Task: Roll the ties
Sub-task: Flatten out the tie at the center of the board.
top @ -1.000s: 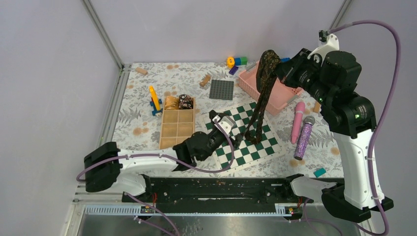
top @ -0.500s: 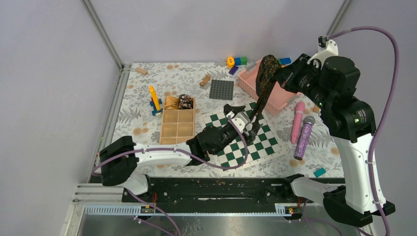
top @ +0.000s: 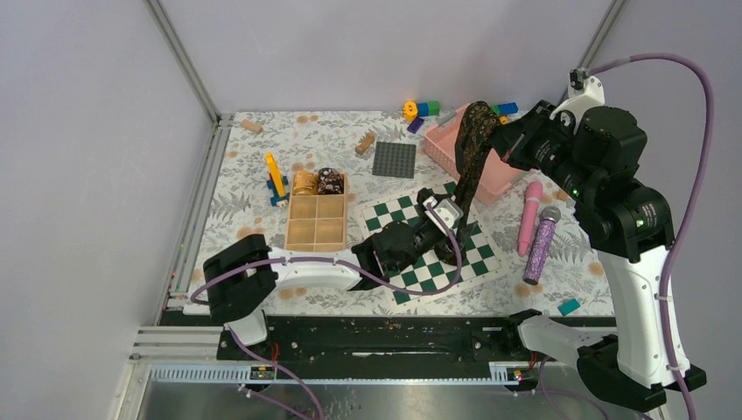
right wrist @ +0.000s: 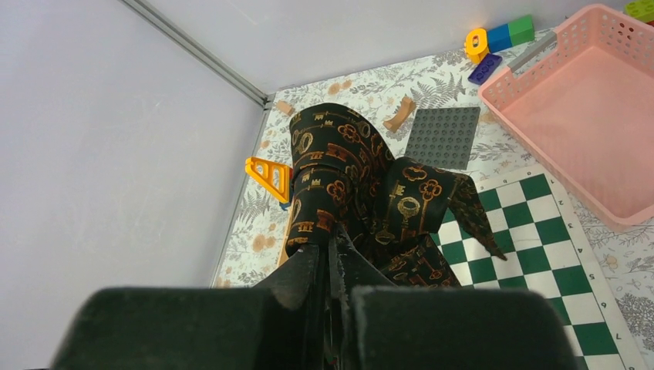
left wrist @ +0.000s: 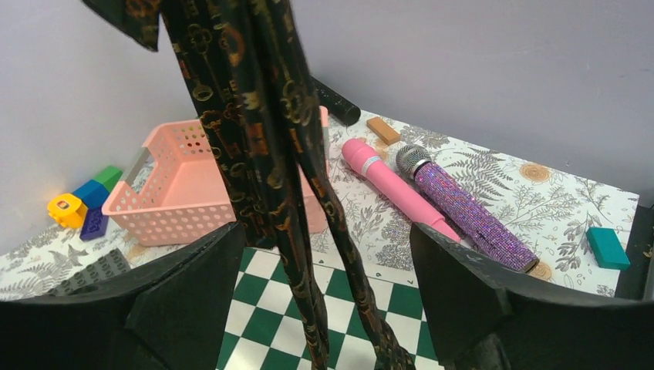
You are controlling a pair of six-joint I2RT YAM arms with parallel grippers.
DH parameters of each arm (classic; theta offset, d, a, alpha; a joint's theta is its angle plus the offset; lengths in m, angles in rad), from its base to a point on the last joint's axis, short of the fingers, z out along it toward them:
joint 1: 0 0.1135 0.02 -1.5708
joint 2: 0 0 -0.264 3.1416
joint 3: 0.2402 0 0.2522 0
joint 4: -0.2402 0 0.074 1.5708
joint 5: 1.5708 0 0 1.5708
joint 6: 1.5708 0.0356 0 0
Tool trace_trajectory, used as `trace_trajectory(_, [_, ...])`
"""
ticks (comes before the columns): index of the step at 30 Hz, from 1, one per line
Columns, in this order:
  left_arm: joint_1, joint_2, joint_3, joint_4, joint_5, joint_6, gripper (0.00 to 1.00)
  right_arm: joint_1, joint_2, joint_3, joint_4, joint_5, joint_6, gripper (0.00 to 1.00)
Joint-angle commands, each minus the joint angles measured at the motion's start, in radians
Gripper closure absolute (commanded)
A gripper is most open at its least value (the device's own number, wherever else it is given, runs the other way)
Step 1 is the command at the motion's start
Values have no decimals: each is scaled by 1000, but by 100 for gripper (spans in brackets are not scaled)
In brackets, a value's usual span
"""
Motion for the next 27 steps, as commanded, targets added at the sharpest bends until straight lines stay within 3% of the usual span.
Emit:
trace_trajectory(1, [24, 17, 53, 67, 2, -55, 20, 10, -29, -6, 44, -16, 12, 100])
trace_trajectory(4, [37, 28, 66, 58, 14, -90, 25, 10, -36, -15, 44, -17, 19, 100])
trace_trajectory(7, [40, 31, 76, 40, 45, -115, 37, 10, -40, -27, 47, -12, 21, 100])
trace_trajectory(13, [51, -3, 72, -58, 135, -171, 77, 10, -49, -59, 68, 30, 13, 100])
trace_trajectory(17, [87, -88, 76, -243, 243, -240, 100, 10, -49, -70, 69, 81, -17, 100])
trace_trajectory(23, [165, -290, 176, -690, 492, -307, 100, 9, -53, -116, 60, 216, -75, 100])
trace_trajectory(25, [203, -316, 271, -878, 597, -309, 100, 10, -50, -131, 45, 258, -86, 97])
trace_trajectory(27, [242, -303, 438, -1096, 720, -290, 100, 10, -47, -154, 37, 289, -91, 88])
